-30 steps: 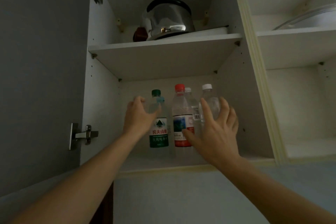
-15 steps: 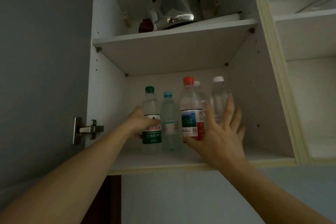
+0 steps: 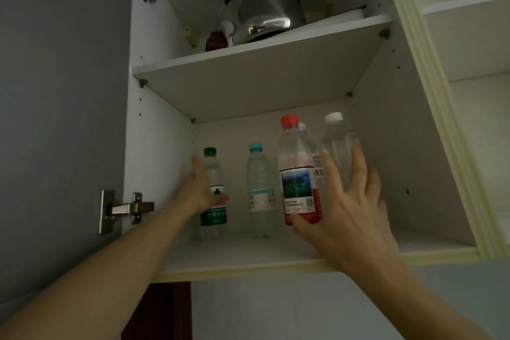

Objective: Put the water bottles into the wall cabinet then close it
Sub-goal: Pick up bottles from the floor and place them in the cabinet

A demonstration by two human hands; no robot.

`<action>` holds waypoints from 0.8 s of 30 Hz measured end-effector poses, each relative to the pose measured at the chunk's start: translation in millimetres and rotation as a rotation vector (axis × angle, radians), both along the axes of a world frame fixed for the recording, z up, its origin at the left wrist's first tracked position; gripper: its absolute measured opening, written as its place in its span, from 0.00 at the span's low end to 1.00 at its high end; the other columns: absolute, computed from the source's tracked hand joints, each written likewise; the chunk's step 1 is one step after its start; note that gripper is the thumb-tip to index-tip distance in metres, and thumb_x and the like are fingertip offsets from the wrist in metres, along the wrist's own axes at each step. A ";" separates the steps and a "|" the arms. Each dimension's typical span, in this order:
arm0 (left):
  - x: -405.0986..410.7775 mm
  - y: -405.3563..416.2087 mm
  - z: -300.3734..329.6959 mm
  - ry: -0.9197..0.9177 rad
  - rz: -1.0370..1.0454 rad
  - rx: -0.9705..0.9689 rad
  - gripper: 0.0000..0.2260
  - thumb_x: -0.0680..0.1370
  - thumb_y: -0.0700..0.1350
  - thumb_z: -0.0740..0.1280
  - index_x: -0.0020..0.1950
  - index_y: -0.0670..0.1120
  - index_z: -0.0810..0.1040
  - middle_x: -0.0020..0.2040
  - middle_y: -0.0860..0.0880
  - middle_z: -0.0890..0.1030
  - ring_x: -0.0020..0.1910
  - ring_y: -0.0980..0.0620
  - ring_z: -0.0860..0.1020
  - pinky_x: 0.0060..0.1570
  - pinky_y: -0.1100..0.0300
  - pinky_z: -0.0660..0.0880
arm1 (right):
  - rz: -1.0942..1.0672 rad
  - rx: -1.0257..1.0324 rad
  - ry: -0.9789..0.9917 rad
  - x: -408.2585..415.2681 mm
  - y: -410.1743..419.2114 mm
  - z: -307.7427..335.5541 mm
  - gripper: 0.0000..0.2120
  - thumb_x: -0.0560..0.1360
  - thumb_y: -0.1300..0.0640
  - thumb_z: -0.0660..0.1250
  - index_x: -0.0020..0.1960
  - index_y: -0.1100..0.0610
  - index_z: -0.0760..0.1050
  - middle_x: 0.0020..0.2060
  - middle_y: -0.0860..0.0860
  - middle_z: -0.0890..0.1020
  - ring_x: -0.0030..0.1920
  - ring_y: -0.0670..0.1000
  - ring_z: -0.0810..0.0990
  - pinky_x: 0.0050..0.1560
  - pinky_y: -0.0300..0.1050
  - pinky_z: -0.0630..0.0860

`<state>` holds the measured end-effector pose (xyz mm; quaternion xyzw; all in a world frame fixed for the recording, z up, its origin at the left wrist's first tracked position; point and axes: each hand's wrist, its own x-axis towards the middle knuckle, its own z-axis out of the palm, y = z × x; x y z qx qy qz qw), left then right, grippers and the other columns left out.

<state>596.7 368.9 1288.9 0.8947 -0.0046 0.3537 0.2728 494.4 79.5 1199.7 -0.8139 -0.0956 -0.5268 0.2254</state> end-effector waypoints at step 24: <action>19.2 11.1 -6.0 0.115 0.720 1.114 0.56 0.67 0.78 0.64 0.83 0.52 0.43 0.81 0.32 0.40 0.79 0.34 0.51 0.78 0.37 0.43 | 0.009 0.006 0.003 -1.3 -1.7 -0.5 0.53 0.66 0.28 0.67 0.80 0.41 0.41 0.80 0.50 0.34 0.80 0.65 0.46 0.71 0.70 0.63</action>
